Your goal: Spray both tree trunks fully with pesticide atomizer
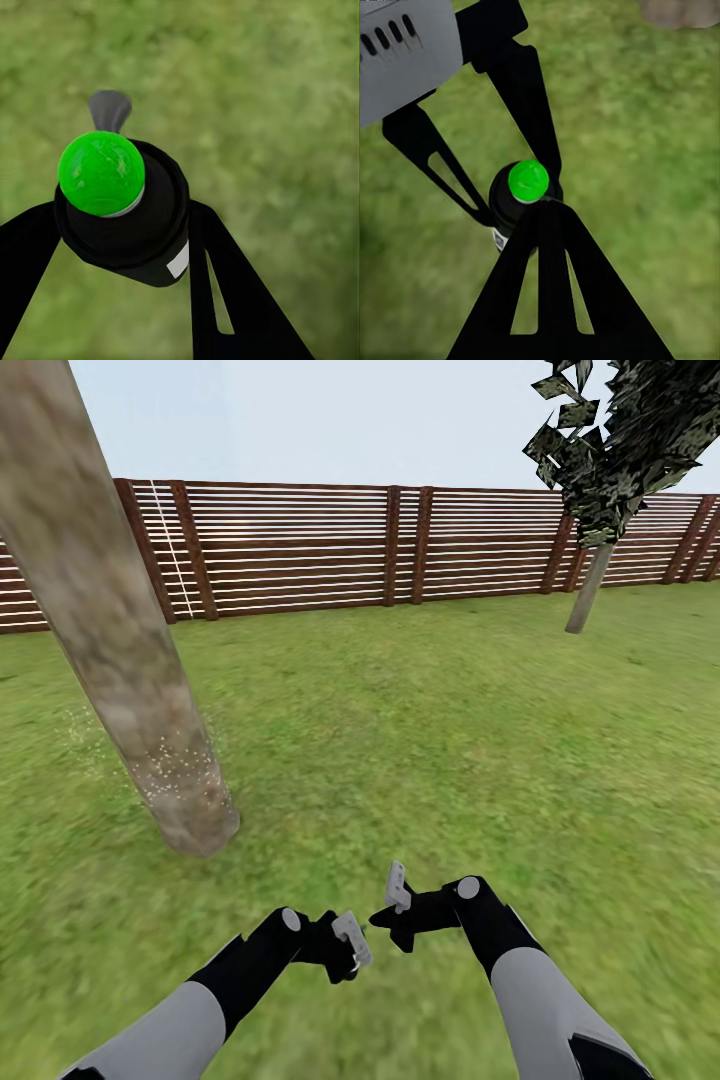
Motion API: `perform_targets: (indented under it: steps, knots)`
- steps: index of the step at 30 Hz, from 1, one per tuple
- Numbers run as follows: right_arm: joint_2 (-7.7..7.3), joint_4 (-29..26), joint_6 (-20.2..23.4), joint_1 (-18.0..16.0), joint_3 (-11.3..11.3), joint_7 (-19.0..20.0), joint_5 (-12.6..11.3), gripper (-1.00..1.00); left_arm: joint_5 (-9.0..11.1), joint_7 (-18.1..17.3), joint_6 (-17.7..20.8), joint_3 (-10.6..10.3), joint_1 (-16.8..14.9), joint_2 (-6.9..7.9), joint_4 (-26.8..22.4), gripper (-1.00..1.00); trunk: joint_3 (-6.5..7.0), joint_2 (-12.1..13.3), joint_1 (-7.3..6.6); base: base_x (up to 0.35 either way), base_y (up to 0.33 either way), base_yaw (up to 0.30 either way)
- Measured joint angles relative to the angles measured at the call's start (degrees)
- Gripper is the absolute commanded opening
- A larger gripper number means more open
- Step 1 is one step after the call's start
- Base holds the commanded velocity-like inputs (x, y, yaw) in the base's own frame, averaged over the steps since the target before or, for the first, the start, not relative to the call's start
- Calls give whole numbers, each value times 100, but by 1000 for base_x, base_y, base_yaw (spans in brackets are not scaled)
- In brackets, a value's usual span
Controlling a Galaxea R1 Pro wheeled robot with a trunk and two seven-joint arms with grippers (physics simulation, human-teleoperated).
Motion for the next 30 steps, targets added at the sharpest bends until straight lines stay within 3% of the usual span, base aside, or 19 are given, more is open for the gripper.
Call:
perform_targets:
  steps: [13, 30]
  knots:
    - [0, 0, 0, 0, 0, 0, 0, -100, 14, -38, -20, -2, 0, -88, 0, -100, 0, 0, 0, 0, 0, 0]
    - [0, 17, 0, 0, -9, 0, 7, -100, 29, -55, -27, 15, 0, -92, -70, -100, 0, 0, 0, 0, 0, 0]
